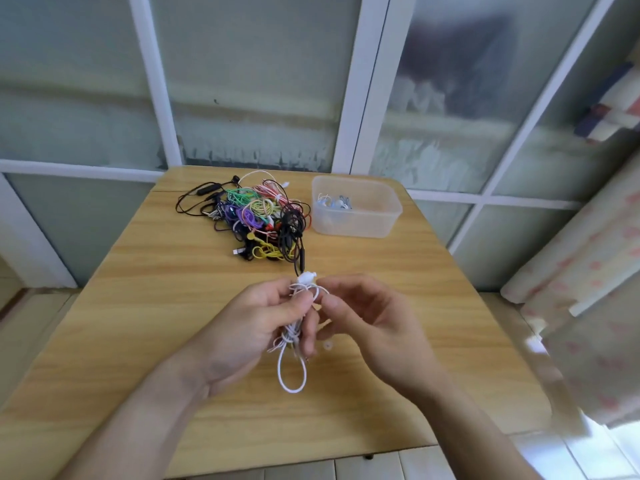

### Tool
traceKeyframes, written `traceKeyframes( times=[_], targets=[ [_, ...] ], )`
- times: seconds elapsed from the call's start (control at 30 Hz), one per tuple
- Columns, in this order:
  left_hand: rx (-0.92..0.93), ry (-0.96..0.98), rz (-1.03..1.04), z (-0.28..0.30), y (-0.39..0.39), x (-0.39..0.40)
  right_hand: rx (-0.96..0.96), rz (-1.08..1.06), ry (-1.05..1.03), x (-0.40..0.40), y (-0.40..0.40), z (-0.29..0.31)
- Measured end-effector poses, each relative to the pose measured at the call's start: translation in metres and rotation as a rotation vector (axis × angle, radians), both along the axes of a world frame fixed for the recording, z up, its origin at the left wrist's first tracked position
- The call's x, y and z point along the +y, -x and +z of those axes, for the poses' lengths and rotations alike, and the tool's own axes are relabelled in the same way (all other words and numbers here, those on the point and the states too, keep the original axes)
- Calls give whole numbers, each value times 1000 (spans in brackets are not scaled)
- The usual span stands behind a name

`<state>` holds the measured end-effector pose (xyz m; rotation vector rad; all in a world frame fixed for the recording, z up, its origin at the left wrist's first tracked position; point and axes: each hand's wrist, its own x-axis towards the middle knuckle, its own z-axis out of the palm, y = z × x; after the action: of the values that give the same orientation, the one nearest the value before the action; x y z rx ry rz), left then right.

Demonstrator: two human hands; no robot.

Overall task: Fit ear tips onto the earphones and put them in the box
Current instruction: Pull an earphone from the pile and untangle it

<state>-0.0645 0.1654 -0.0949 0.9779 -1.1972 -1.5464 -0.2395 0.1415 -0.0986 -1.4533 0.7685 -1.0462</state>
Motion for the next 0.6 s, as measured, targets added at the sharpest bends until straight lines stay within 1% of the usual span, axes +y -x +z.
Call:
traceKeyframes(
  times=[0.1,0.17,0.23,0.33,0.4,0.5,0.6],
  targets=[
    [71,-56,-15,0,3,0,-13,-164,-45,-2,5,-2],
    [63,-91,23,0,5,2,-20,-210,-85,-2,10,-1],
    [9,-98,88,-2,7,3,-17,-185,-134,-2,15,1],
    [-47,-60,160,-3,8,4,-25,-84,-194,0,23,8],
    [-66,-39,181,-3,11,6,-8,-106,-184,1,24,10],
    [-139,3,223,-5,16,8,49,-176,-107,1,21,11],
    [-162,-25,291,-8,21,8,105,-113,-82,3,18,9]
  ],
)
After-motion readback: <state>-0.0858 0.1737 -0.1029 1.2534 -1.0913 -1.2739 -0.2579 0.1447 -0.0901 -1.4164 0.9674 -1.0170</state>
